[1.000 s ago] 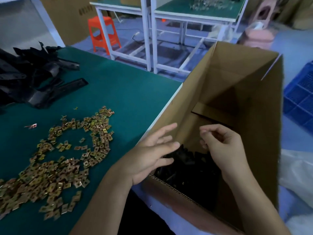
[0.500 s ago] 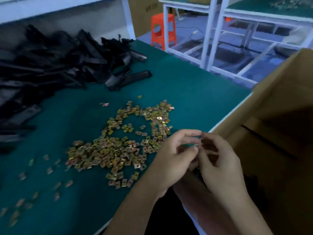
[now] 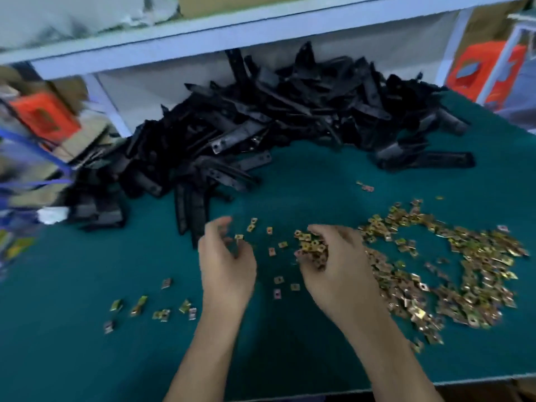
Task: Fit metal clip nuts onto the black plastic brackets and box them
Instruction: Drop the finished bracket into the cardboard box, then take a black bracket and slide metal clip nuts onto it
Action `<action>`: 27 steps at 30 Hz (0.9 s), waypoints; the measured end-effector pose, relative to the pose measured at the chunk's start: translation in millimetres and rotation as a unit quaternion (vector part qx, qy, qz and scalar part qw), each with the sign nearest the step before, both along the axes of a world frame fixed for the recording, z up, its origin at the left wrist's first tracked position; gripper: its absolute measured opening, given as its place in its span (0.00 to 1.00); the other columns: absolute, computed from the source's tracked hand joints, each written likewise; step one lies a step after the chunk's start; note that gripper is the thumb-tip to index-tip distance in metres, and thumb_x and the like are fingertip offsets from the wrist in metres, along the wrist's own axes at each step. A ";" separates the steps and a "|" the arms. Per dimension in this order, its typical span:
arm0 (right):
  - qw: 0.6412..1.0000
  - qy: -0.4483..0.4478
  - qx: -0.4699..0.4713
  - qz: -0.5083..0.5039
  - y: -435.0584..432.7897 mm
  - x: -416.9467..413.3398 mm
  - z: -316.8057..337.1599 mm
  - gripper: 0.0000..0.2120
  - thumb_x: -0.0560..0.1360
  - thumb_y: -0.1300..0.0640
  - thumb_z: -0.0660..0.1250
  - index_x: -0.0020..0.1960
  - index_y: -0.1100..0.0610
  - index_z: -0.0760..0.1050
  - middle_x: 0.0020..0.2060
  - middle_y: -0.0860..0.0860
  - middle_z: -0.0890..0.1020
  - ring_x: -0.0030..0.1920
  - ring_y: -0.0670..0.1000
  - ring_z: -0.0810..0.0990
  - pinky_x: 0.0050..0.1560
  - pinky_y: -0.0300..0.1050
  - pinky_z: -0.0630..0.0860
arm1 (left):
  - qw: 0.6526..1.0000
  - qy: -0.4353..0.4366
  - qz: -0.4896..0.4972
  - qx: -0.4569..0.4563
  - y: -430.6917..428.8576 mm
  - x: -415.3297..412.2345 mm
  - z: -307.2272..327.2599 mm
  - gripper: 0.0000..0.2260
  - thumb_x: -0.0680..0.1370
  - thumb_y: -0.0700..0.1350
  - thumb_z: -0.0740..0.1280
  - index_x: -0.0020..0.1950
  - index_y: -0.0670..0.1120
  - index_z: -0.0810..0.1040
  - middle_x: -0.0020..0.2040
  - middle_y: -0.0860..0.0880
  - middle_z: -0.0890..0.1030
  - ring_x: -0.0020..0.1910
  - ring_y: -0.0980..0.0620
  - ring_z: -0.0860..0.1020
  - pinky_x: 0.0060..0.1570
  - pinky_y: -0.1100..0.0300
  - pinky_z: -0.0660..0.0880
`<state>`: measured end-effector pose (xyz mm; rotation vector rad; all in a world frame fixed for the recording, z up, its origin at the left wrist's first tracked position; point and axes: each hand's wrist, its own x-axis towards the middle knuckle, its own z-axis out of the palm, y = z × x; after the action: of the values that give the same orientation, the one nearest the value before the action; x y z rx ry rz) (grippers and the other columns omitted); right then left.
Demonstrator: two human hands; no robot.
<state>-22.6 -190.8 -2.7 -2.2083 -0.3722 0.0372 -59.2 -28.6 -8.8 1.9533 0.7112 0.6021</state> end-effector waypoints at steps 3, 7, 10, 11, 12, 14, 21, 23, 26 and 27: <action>0.998 0.034 0.020 0.056 51.9 10.1 -1.3 0.21 0.79 0.51 0.68 0.71 0.45 0.70 0.61 0.45 0.70 0.50 0.29 0.71 0.48 0.18 0.64 | 0.996 0.042 0.083 0.012 46.3 6.9 1.6 0.19 0.80 0.37 0.65 0.70 0.44 0.69 0.64 0.43 0.71 0.63 0.42 0.72 0.62 0.45 0.72; 0.990 0.086 0.033 0.108 130.1 25.8 -6.6 0.20 0.81 0.56 0.62 0.72 0.47 0.69 0.67 0.46 0.74 0.60 0.42 0.75 0.57 0.33 0.71 | 0.989 0.110 0.096 0.007 82.3 26.1 -0.7 0.23 0.79 0.35 0.63 0.73 0.42 0.66 0.69 0.36 0.70 0.68 0.36 0.66 0.65 0.46 0.65; 0.983 0.131 0.044 0.122 169.6 37.1 -10.0 0.19 0.82 0.58 0.59 0.72 0.48 0.70 0.65 0.46 0.77 0.44 0.35 0.73 0.38 0.25 0.67 | 0.989 0.131 0.070 0.017 100.6 35.2 -4.8 0.21 0.80 0.35 0.63 0.74 0.40 0.68 0.68 0.35 0.71 0.68 0.37 0.67 0.66 0.48 0.65; 0.982 0.137 0.046 0.123 180.6 41.1 -11.3 0.19 0.82 0.58 0.58 0.71 0.49 0.72 0.64 0.46 0.78 0.43 0.36 0.73 0.36 0.25 0.67 | 0.990 0.130 0.054 0.024 107.6 37.0 -7.6 0.21 0.81 0.35 0.64 0.74 0.40 0.69 0.67 0.36 0.72 0.67 0.38 0.68 0.65 0.50 0.65; 0.982 0.137 0.050 0.118 188.4 44.2 -11.3 0.18 0.82 0.58 0.59 0.71 0.49 0.72 0.63 0.47 0.79 0.46 0.38 0.74 0.39 0.26 0.67 | 0.991 0.126 0.043 0.024 113.7 38.0 -9.0 0.20 0.81 0.36 0.65 0.73 0.39 0.70 0.66 0.36 0.73 0.67 0.39 0.69 0.65 0.52 0.66; 0.984 0.139 0.064 0.096 196.9 47.8 -9.7 0.18 0.82 0.56 0.60 0.72 0.51 0.73 0.64 0.47 0.78 0.57 0.45 0.77 0.50 0.31 0.70 | 0.993 0.112 0.035 0.005 124.0 38.2 -11.0 0.21 0.80 0.37 0.68 0.73 0.40 0.72 0.65 0.38 0.74 0.67 0.41 0.69 0.66 0.54 0.68; 0.956 0.218 0.169 0.099 190.5 45.7 3.0 0.18 0.82 0.56 0.63 0.71 0.47 0.73 0.47 0.32 0.81 0.48 0.25 0.75 0.44 0.22 0.75 | 0.993 -0.027 0.014 -0.112 130.0 19.2 -8.9 0.16 0.78 0.38 0.70 0.62 0.55 0.80 0.64 0.47 0.77 0.60 0.53 0.78 0.59 0.51 0.80; 0.957 0.212 0.175 0.090 184.9 42.2 7.7 0.20 0.82 0.57 0.62 0.73 0.49 0.71 0.41 0.31 0.82 0.49 0.26 0.72 0.44 0.23 0.74 | 0.993 -0.058 0.021 -0.097 128.0 15.5 -5.9 0.16 0.79 0.40 0.71 0.62 0.58 0.80 0.64 0.50 0.76 0.63 0.55 0.75 0.59 0.54 0.78; 0.976 0.158 0.142 0.054 176.1 31.9 13.1 0.20 0.82 0.56 0.62 0.73 0.49 0.71 0.63 0.43 0.78 0.56 0.36 0.78 0.39 0.21 0.71 | 0.991 -0.070 0.031 -0.107 125.0 17.0 2.1 0.14 0.79 0.45 0.72 0.62 0.59 0.78 0.65 0.52 0.74 0.65 0.57 0.72 0.55 0.61 0.73; 0.981 0.138 0.133 0.041 172.2 29.2 13.5 0.19 0.82 0.56 0.62 0.73 0.49 0.71 0.66 0.45 0.77 0.56 0.38 0.77 0.39 0.22 0.71 | 0.991 -0.067 0.035 -0.110 123.6 17.9 4.3 0.14 0.80 0.46 0.71 0.63 0.57 0.77 0.66 0.52 0.74 0.64 0.58 0.72 0.53 0.63 0.71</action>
<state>6.6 -18.6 10.7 -1.8902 -0.2927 0.3176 -41.2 95.0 -4.5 1.6737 0.7309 0.6615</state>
